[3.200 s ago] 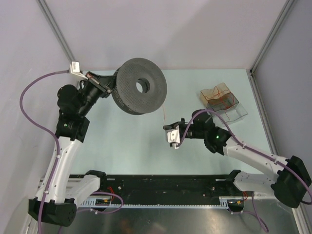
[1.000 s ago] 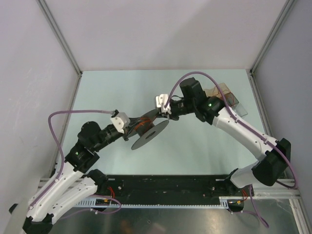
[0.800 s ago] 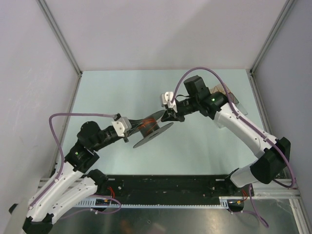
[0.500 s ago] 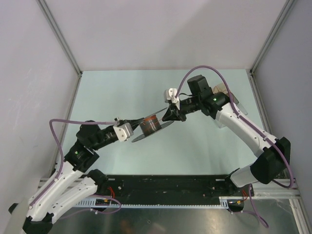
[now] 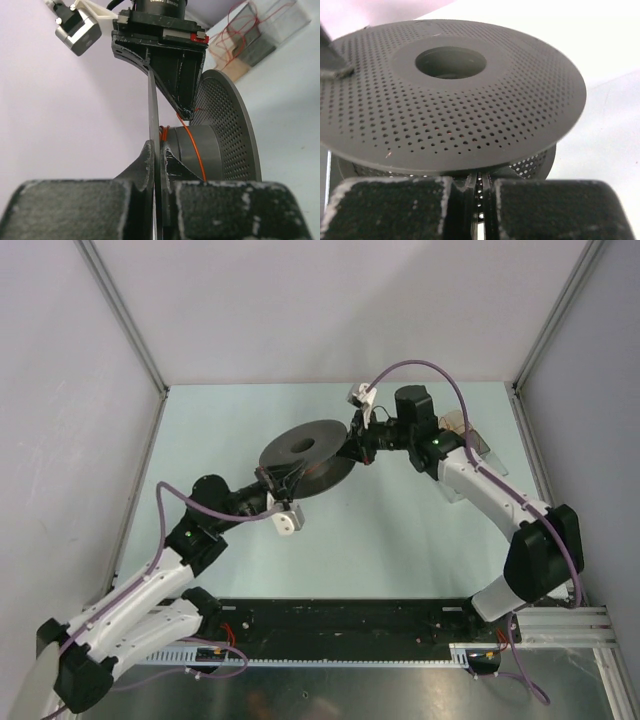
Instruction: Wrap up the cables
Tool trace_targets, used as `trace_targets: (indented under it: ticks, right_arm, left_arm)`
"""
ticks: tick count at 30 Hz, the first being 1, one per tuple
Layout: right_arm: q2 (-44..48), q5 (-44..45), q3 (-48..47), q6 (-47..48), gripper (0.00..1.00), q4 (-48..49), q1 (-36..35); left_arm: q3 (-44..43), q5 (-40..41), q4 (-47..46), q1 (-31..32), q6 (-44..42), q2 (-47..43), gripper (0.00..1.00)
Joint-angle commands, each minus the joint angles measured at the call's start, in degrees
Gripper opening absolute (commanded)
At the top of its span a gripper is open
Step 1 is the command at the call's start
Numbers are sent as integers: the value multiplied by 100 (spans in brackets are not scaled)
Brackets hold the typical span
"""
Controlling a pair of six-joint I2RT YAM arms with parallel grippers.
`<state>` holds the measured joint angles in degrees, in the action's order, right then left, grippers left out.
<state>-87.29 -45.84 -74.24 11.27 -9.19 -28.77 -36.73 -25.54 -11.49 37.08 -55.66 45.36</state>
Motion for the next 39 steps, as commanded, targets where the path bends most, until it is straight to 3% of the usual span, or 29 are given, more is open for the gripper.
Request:
trace_targets:
  ticks: [1, 9, 16, 23, 39]
  right_arm:
    - [-505, 1579, 22, -1446, 0, 1387, 480]
    - [-1424, 2273, 23, -3568, 0, 2843, 676]
    - [-2157, 2396, -25, -5072, 0, 4167, 718]
    - [-2217, 2448, -121, -5932, 0, 4121, 569]
    - [-1663, 2721, 54, -6499, 0, 3126, 86]
  left_arm:
    - [127, -419, -1199, -4, -1183, 256, 0]
    - [215, -653, -2427, -452, -1617, 1511, 0]
    - [82, -981, -3326, -751, -1465, 2444, 0]
    - [26, -1234, -3842, -781, -589, 2438, 0]
    - [379, -1472, -4046, -736, -324, 1691, 0]
